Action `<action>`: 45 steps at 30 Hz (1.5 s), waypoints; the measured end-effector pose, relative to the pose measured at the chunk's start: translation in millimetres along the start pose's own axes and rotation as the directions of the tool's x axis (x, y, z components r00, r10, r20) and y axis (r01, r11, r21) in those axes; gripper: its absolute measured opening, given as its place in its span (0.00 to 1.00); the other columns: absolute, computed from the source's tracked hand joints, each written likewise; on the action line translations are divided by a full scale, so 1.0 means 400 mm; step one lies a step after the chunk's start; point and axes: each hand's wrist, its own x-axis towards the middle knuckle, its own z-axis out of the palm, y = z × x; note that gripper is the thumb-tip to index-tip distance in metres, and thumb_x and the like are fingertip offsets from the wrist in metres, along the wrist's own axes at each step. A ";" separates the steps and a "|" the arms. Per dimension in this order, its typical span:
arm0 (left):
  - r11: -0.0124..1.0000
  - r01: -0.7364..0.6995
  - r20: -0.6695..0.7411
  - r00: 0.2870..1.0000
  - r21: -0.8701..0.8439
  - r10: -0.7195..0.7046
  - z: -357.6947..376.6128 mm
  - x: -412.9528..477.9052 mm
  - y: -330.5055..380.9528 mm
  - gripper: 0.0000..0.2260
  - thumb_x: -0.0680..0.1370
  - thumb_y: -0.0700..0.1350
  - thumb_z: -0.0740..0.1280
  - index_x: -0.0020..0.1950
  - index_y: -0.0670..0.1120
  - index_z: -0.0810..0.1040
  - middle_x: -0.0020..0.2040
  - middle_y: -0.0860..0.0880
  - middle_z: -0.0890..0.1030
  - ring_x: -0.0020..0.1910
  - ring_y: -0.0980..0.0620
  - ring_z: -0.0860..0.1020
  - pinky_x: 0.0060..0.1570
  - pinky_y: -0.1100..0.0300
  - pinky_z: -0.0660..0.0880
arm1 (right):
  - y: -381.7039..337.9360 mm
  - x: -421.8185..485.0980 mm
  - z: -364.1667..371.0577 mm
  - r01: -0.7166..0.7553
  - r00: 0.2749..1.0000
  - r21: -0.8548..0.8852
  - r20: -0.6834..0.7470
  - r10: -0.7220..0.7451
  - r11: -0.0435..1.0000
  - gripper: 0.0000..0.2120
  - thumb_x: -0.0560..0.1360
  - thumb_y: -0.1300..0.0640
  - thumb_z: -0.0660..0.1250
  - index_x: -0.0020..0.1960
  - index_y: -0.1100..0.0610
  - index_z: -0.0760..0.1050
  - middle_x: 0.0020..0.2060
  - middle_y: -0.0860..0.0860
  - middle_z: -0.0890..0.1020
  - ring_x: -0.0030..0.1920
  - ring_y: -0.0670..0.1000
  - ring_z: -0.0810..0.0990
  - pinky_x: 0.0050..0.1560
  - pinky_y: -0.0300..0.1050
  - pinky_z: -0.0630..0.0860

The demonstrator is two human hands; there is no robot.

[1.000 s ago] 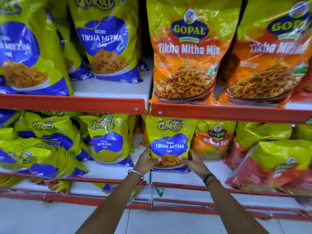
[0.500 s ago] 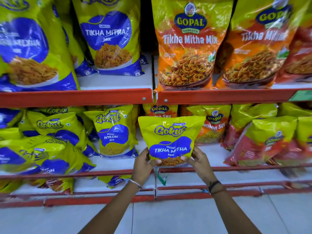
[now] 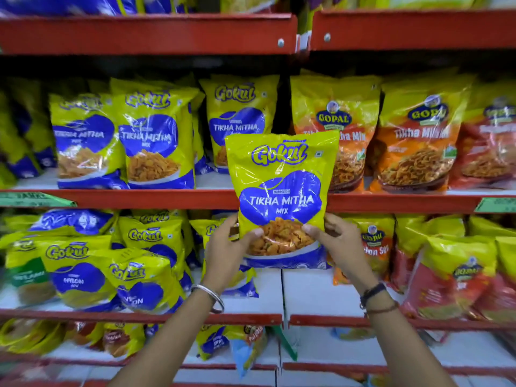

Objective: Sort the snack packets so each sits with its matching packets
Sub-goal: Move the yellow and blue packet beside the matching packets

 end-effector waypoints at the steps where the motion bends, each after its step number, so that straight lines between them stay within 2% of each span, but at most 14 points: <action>1: 1.000 -0.015 0.004 1.000 0.001 0.015 -0.005 0.007 0.017 0.21 0.62 0.63 0.69 0.52 0.55 0.80 0.43 0.59 0.85 0.44 0.57 0.81 0.52 0.48 0.78 | -0.015 0.008 0.002 0.009 1.000 -0.002 -0.003 -0.009 1.000 0.15 0.67 0.44 0.74 0.44 0.56 0.81 0.40 0.57 0.86 0.41 0.45 0.76 0.43 0.47 0.73; 3: 1.000 -0.029 0.002 1.000 0.001 0.029 -0.019 0.017 0.041 0.22 0.62 0.63 0.70 0.53 0.55 0.80 0.45 0.55 0.85 0.45 0.54 0.81 0.52 0.45 0.78 | -0.043 0.020 0.007 0.022 1.000 0.006 0.003 -0.022 1.000 0.05 0.69 0.50 0.73 0.41 0.51 0.82 0.35 0.48 0.86 0.38 0.40 0.76 0.41 0.41 0.72; 5: 0.999 -0.033 0.001 0.999 0.008 0.033 -0.028 0.028 0.053 0.20 0.63 0.64 0.70 0.51 0.57 0.80 0.44 0.55 0.86 0.46 0.53 0.82 0.52 0.44 0.78 | -0.060 0.027 0.014 0.031 0.999 -0.002 0.004 -0.031 1.000 0.03 0.69 0.51 0.73 0.40 0.50 0.82 0.35 0.44 0.85 0.38 0.40 0.76 0.40 0.42 0.72; 13: 0.998 -0.059 -0.001 0.998 -0.017 0.059 -0.047 0.057 0.078 0.21 0.62 0.62 0.71 0.50 0.53 0.80 0.44 0.53 0.86 0.47 0.50 0.83 0.50 0.42 0.78 | -0.083 0.057 0.019 0.039 0.999 -0.018 0.002 -0.039 0.999 0.11 0.69 0.51 0.73 0.50 0.53 0.83 0.46 0.48 0.87 0.47 0.46 0.84 0.50 0.46 0.77; 16: 0.992 -0.120 -0.019 0.993 -0.036 0.119 -0.065 0.101 0.093 0.18 0.64 0.57 0.73 0.50 0.52 0.80 0.45 0.51 0.86 0.47 0.50 0.83 0.51 0.43 0.78 | -0.107 0.101 0.032 0.092 0.996 -0.045 0.005 -0.092 0.995 0.11 0.69 0.52 0.73 0.51 0.53 0.82 0.47 0.48 0.87 0.50 0.47 0.84 0.52 0.47 0.78; 20: 0.978 -0.180 -0.075 0.982 -0.107 0.173 -0.085 0.180 0.135 0.15 0.66 0.46 0.73 0.52 0.54 0.78 0.48 0.52 0.84 0.48 0.54 0.82 0.51 0.52 0.78 | -0.136 0.185 0.069 0.167 0.986 -0.027 -0.008 -0.167 0.986 0.12 0.70 0.58 0.74 0.53 0.54 0.81 0.50 0.50 0.86 0.53 0.49 0.84 0.55 0.49 0.79; 25: 0.957 -0.225 -0.116 0.971 -0.182 0.207 -0.095 0.292 0.131 0.18 0.68 0.35 0.72 0.52 0.54 0.75 0.49 0.49 0.82 0.47 0.55 0.80 0.52 0.46 0.79 | -0.130 0.301 0.132 0.195 0.979 0.035 -0.068 -0.192 0.980 0.19 0.69 0.65 0.73 0.59 0.61 0.77 0.54 0.55 0.84 0.54 0.50 0.83 0.54 0.42 0.78; 28: 0.970 -0.197 -0.112 0.977 -0.142 0.182 -0.092 0.349 0.091 0.16 0.68 0.40 0.71 0.50 0.57 0.77 0.49 0.51 0.83 0.49 0.53 0.81 0.54 0.45 0.78 | -0.094 0.350 0.159 0.183 0.980 -0.005 -0.076 -0.182 0.983 0.18 0.70 0.64 0.73 0.60 0.60 0.77 0.54 0.54 0.85 0.54 0.50 0.83 0.54 0.45 0.79; 33: 0.994 -0.111 -0.064 0.992 0.011 0.112 -0.099 0.427 0.017 0.15 0.65 0.57 0.70 0.51 0.58 0.78 0.48 0.54 0.85 0.51 0.52 0.82 0.53 0.43 0.78 | -0.039 0.405 0.177 0.092 0.993 -0.114 -0.065 -0.099 0.989 0.17 0.70 0.54 0.74 0.58 0.56 0.80 0.51 0.50 0.86 0.54 0.49 0.83 0.58 0.57 0.79; 35: 0.994 -0.060 -0.046 0.997 0.093 0.064 -0.108 0.455 -0.005 0.20 0.64 0.62 0.69 0.53 0.56 0.77 0.49 0.53 0.85 0.51 0.51 0.82 0.52 0.44 0.78 | -0.032 0.416 0.185 0.058 0.996 -0.144 -0.059 -0.068 0.988 0.22 0.68 0.46 0.73 0.60 0.54 0.78 0.52 0.49 0.85 0.54 0.48 0.83 0.57 0.54 0.79; 38: 0.986 -0.044 -0.002 0.999 0.160 0.045 -0.118 0.482 -0.013 0.28 0.62 0.66 0.68 0.58 0.53 0.76 0.54 0.51 0.84 0.55 0.50 0.81 0.56 0.47 0.77 | -0.031 0.425 0.196 -0.014 0.996 -0.203 -0.092 -0.005 0.979 0.26 0.69 0.45 0.71 0.64 0.51 0.72 0.55 0.48 0.83 0.56 0.48 0.81 0.56 0.47 0.78; 42: 0.972 0.002 0.005 1.000 -0.234 -0.001 -0.120 0.524 0.049 0.13 0.73 0.53 0.70 0.54 0.50 0.75 0.52 0.52 0.81 0.53 0.53 0.79 0.54 0.61 0.75 | -0.048 0.458 0.209 -0.053 0.992 -0.204 -0.119 0.029 0.978 0.41 0.67 0.36 0.68 0.72 0.53 0.60 0.65 0.49 0.74 0.66 0.49 0.73 0.65 0.50 0.71; 43: 0.951 0.036 -0.025 0.999 -0.306 -0.045 -0.119 0.544 0.073 0.10 0.75 0.50 0.67 0.54 0.49 0.75 0.51 0.52 0.80 0.52 0.54 0.78 0.54 0.62 0.74 | -0.059 0.481 0.213 -0.045 0.992 -0.150 -0.127 0.026 0.988 0.39 0.68 0.36 0.68 0.72 0.54 0.61 0.65 0.48 0.74 0.66 0.48 0.72 0.65 0.49 0.71; 45: 0.913 0.064 -0.084 0.991 -0.402 -0.106 -0.114 0.589 0.114 0.07 0.77 0.50 0.66 0.52 0.49 0.76 0.49 0.52 0.80 0.51 0.54 0.76 0.54 0.59 0.72 | -0.092 0.538 0.220 -0.026 0.988 -0.004 -0.154 0.025 1.000 0.26 0.73 0.43 0.68 0.65 0.54 0.69 0.60 0.49 0.78 0.62 0.50 0.76 0.62 0.48 0.73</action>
